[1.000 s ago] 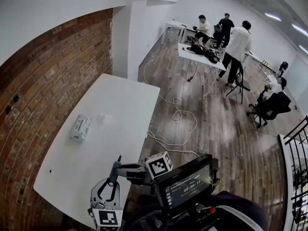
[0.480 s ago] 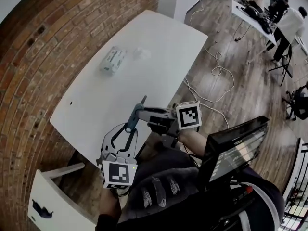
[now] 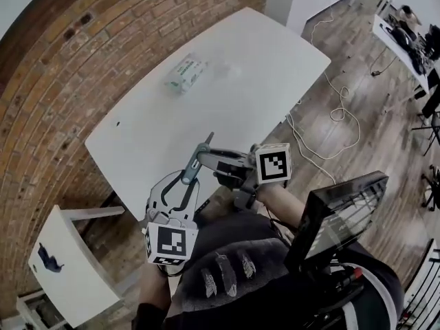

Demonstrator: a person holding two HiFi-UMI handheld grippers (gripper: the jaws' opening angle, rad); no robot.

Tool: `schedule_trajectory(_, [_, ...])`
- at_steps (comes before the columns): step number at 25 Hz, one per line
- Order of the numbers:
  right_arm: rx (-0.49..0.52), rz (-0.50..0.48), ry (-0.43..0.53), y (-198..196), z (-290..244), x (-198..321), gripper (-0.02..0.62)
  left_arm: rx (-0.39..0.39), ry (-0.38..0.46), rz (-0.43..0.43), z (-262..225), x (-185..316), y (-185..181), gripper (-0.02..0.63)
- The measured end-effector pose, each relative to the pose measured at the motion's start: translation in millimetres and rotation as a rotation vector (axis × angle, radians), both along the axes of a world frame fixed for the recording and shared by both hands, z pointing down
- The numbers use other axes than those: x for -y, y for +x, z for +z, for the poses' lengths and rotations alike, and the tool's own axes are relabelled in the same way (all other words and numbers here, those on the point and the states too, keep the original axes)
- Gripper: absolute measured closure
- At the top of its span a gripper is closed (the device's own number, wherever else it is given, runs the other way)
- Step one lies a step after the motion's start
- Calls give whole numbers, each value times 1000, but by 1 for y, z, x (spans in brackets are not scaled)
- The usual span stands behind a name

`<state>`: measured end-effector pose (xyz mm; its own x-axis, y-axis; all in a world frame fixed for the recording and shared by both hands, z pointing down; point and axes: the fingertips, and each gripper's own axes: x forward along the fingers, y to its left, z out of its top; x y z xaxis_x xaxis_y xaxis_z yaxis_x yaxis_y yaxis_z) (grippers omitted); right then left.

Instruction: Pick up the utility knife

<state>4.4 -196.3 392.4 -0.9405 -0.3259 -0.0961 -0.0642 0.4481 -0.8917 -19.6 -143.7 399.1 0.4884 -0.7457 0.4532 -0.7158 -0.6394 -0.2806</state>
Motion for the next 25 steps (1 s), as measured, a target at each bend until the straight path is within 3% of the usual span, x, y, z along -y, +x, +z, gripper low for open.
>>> schedule_trajectory(11, [25, -213, 26, -10, 6, -5, 528, 32, -27, -218, 11, -6, 3, 485])
schedule_trajectory(15, [27, -198, 37, -12, 5, 5, 531, 29, 13, -322, 9, -10, -16, 485])
schedule_trajectory(17, [-34, -178, 114, -7, 3, 18, 531, -54, 28, -406, 1, -18, -37, 485])
schedule_trajectory(21, [-177, -158, 284, 4, -3, 29, 531, -298, 2, -525, -5, -35, -87, 494])
schedule_trajectory(23, [-198, -152, 321, 4, -8, 30, 531, -380, -22, -555, -3, -42, -107, 609])
schedule_trajectory(25, [-204, -149, 337, -3, -11, 26, 531, -409, -53, -561, 3, -45, -122, 609])
